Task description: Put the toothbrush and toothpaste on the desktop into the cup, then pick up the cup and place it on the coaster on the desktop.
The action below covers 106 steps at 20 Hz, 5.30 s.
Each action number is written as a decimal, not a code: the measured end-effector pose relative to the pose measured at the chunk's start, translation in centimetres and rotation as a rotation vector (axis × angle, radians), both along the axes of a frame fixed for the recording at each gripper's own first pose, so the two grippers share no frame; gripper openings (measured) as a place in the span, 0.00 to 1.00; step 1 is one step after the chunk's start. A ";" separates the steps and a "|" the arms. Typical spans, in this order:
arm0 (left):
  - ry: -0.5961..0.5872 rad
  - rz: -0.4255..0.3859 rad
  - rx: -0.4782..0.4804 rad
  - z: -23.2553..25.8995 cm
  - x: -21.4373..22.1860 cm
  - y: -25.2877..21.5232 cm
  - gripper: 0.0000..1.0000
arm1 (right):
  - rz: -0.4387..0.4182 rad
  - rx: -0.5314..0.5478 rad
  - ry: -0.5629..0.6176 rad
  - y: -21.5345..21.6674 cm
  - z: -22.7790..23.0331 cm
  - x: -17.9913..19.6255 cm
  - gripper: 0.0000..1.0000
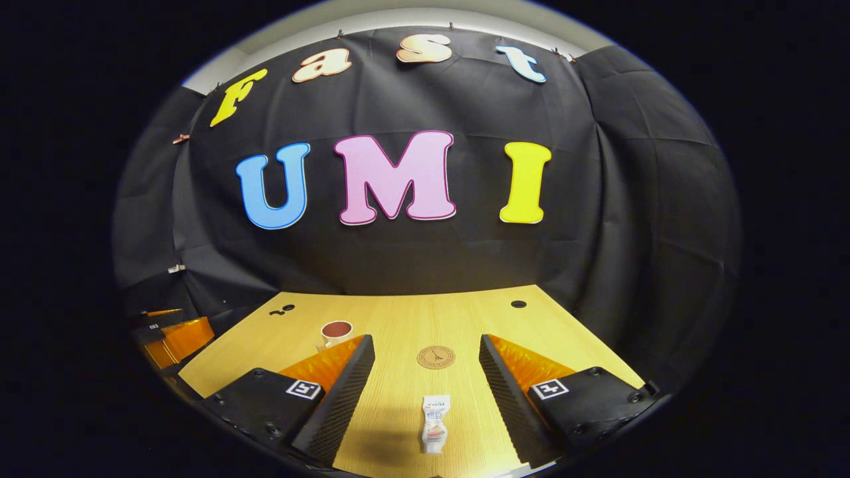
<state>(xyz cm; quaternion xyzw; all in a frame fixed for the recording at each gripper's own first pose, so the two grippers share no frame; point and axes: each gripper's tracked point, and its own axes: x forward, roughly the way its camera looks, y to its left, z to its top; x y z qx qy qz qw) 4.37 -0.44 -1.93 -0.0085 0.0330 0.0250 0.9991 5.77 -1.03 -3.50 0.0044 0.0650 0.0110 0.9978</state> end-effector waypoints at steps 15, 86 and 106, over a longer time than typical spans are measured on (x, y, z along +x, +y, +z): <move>0.108 0.123 -0.001 -3.1 3.2 1.4 0.98 | 0.008 -0.008 0.295 -0.9 -8.8 5.4 0.98; 0.898 0.023 -0.009 -27.5 10.0 -0.8 0.86 | 0.248 0.022 0.900 -3.2 -23.6 2.1 0.34; 0.882 -0.138 0.082 -26.5 10.1 -2.8 0.06 | 0.292 0.021 0.762 -1.4 -18.8 6.8 0.34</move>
